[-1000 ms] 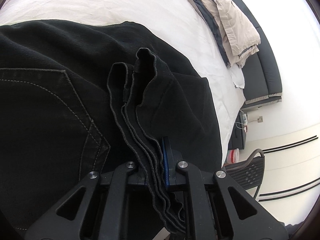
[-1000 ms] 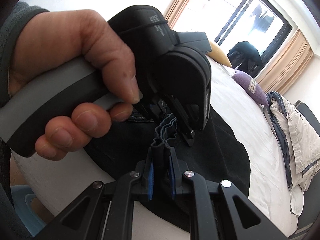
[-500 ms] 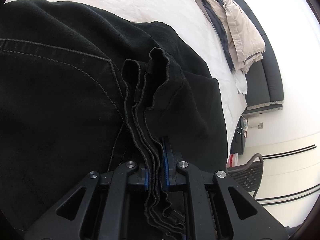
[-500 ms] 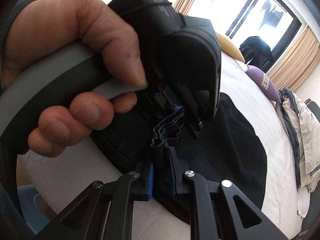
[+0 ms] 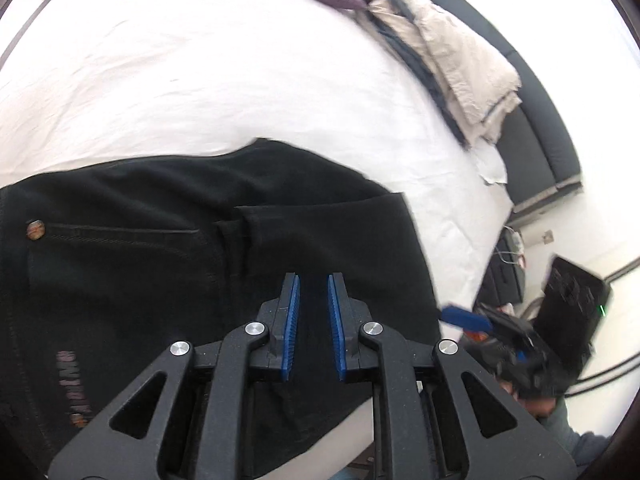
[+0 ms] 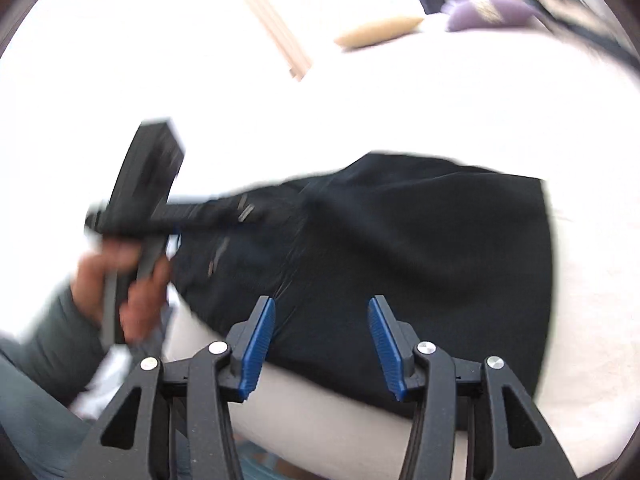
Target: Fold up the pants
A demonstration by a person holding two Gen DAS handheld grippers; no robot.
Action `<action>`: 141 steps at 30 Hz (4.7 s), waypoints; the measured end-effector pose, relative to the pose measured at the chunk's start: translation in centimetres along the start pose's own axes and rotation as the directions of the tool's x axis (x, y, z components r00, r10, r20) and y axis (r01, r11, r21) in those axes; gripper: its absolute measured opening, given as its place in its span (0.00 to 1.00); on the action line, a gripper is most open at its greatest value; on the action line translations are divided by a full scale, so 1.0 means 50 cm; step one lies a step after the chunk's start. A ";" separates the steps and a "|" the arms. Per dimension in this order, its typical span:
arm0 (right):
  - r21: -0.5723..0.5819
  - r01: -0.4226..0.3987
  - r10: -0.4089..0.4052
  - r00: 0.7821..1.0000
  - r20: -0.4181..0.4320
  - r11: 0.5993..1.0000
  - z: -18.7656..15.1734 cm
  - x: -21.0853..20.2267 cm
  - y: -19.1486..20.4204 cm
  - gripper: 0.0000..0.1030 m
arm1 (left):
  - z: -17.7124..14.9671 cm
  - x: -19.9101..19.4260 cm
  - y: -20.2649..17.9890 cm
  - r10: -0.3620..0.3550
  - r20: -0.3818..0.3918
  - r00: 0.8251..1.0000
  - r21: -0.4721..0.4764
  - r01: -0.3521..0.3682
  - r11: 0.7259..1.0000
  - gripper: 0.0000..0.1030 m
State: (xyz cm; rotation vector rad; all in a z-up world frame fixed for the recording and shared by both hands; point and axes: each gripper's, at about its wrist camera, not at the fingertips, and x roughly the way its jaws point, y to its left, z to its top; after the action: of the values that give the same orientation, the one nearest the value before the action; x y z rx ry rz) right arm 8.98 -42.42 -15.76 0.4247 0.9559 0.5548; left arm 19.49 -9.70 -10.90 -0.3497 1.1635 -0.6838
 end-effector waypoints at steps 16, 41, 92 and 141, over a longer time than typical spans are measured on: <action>0.417 -0.327 0.379 0.924 -0.045 0.848 0.012 0.070 -0.339 0.49 | -0.046 0.209 0.027 -0.118 -0.126 0.985 -0.059 0.112 0.992 0.14; 0.494 -0.362 0.317 0.932 0.176 0.791 0.197 0.171 -0.368 0.63 | -0.187 -0.023 0.043 0.206 0.043 0.978 -0.042 -0.205 0.978 0.14; 0.396 -0.307 0.352 0.935 -0.044 0.865 0.027 0.287 -0.078 0.65 | -0.400 -0.232 0.512 0.150 0.515 0.844 -0.754 0.363 0.547 0.31; 0.378 -0.352 0.368 0.929 0.032 0.856 0.125 0.086 -0.155 0.84 | -0.130 0.120 -0.211 0.145 0.208 0.967 0.188 -0.185 0.965 0.11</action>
State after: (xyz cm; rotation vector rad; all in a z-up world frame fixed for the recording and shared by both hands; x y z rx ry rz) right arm 18.24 -46.45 -19.71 0.9595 1.0327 0.7215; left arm 11.58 -20.93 -11.49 -0.1371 0.9168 -0.6030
